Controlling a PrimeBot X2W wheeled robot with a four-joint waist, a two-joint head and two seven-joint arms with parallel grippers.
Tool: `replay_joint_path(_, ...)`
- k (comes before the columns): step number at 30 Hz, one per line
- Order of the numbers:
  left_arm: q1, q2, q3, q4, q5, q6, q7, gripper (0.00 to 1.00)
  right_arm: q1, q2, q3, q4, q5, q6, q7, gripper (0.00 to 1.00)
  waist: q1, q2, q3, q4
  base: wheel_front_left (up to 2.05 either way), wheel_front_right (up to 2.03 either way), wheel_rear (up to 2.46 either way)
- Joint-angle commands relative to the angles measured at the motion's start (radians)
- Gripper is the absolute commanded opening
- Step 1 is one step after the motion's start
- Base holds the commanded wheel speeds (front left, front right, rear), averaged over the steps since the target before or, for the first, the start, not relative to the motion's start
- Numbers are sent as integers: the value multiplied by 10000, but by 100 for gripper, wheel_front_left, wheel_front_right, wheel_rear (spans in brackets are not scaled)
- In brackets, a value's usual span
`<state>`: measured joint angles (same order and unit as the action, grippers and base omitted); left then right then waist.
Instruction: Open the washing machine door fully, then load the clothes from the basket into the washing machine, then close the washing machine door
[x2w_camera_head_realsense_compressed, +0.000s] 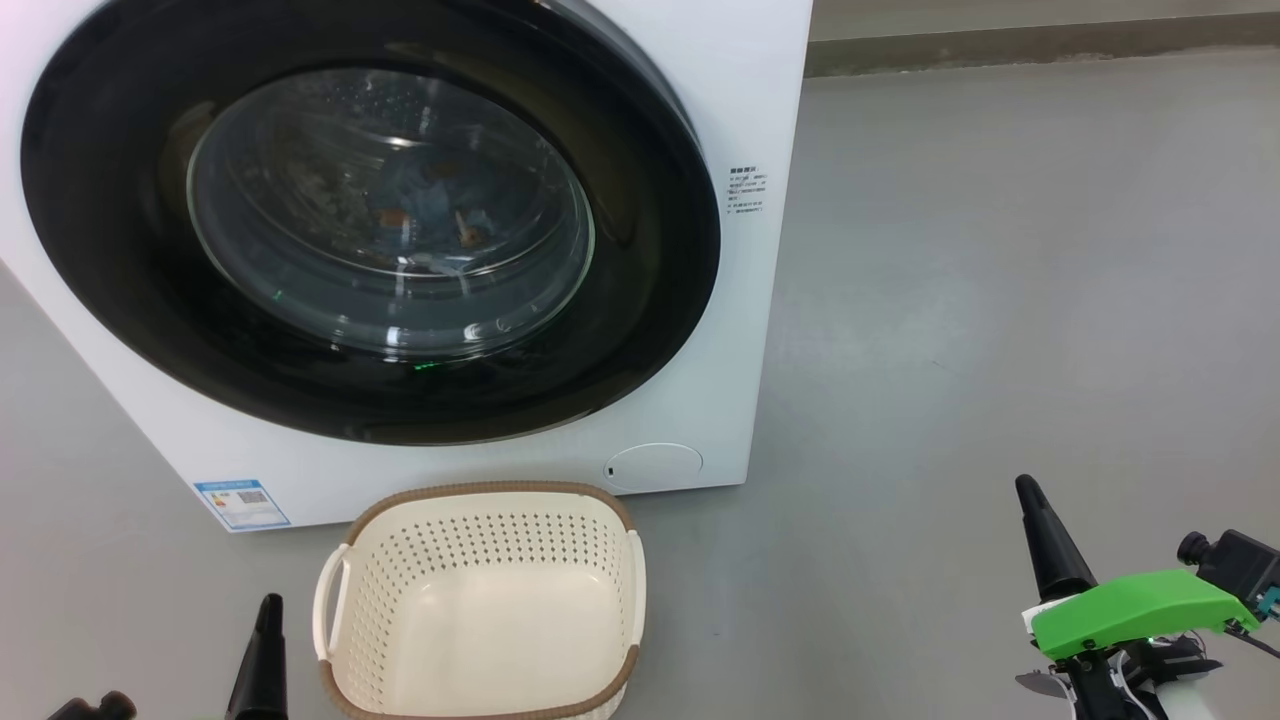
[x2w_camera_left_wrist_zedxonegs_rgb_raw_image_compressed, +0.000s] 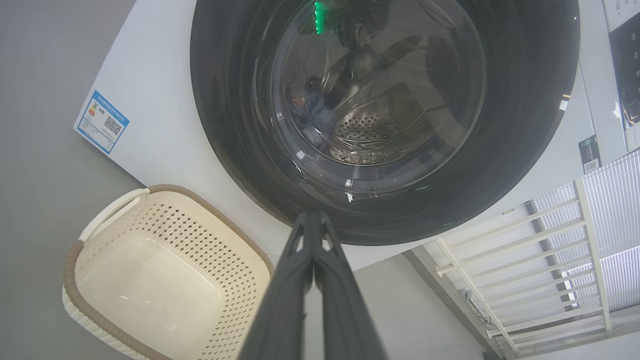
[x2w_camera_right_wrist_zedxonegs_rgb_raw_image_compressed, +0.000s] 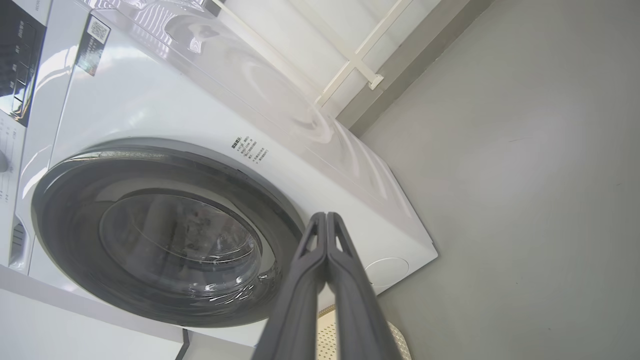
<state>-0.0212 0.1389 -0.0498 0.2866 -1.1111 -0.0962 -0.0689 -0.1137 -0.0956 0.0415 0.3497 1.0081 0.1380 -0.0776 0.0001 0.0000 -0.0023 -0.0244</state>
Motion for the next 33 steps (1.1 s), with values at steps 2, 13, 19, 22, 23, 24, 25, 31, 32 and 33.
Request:
replay_joint_path(2,-488,71,314,-263,-335,-76,95,0,-207,-40,-67,-329,373,-36,124,0,-1,0,1,10,0,0,0)
replay_joint_path(13,-570,-103,558,-278,-1177,-125,411,0,-169,49,-340,-451,1396,-42,450,0,-1,0,7,53,0,0,0)
replay_joint_path(19,-620,-214,713,-292,-1712,-157,612,0,-145,106,-513,-529,2047,-47,657,0,-1,0,11,80,0,0,0)
replay_joint_path(22,-641,-261,779,-297,-1940,-170,698,0,-135,130,-587,-562,2324,-48,745,0,-1,0,12,91,0,0,0)
replay_joint_path(23,-649,-277,801,-299,-2016,-174,727,0,-132,138,-611,-574,2417,-49,775,0,-1,0,13,95,0,0,0)
replay_joint_path(24,-656,-293,823,-300,-2093,-179,755,0,-128,146,-636,-585,2510,-50,804,0,-1,0,13,99,0,0,0)
replay_joint_path(25,-663,-309,845,-302,-2169,-183,784,0,-125,154,-661,-596,2603,-50,834,0,-1,0,14,103,0,0,0)
replay_joint_path(31,-707,-404,978,-312,-2629,-210,957,0,-104,203,-810,-662,3161,-54,1012,0,-1,0,17,126,0,0,0)
replay_joint_path(32,-714,-420,1001,-313,-2708,-214,986,0,-101,211,-835,-674,3257,-55,1042,0,-1,0,17,130,0,0,0)
replay_joint_path(33,-721,-436,1023,-315,-2784,-219,1015,0,-98,219,-860,-685,3350,-55,1072,0,-1,0,18,134,0,0,0)
